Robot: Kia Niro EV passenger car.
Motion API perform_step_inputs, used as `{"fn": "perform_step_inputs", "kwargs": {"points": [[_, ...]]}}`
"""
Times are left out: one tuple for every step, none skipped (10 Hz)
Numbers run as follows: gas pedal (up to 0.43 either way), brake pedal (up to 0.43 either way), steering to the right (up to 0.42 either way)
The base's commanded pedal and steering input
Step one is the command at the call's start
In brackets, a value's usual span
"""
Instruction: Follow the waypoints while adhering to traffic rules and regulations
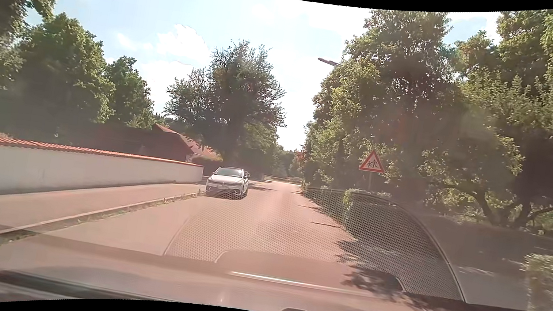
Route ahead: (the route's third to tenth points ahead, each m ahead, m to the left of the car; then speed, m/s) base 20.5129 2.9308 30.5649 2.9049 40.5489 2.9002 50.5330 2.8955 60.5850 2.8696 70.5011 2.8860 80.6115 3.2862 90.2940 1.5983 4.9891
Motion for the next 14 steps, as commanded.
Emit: {"fn": "perform_step_inputs", "kwargs": {"points": [[0.098, 0.000, -0.003], [0.098, 0.000, -0.004], [0.098, 0.000, -0.004], [0.098, 0.000, -0.004], [0.098, 0.000, -0.005], [0.098, 0.000, -0.008], [0.110, 0.000, -0.011], [0.118, 0.000, -0.011], [0.118, 0.000, -0.010], [0.118, 0.000, -0.009], [0.118, 0.000, -0.006], [0.118, 0.000, -0.005], [0.130, 0.000, -0.005], [0.130, 0.000, -0.005]]}}
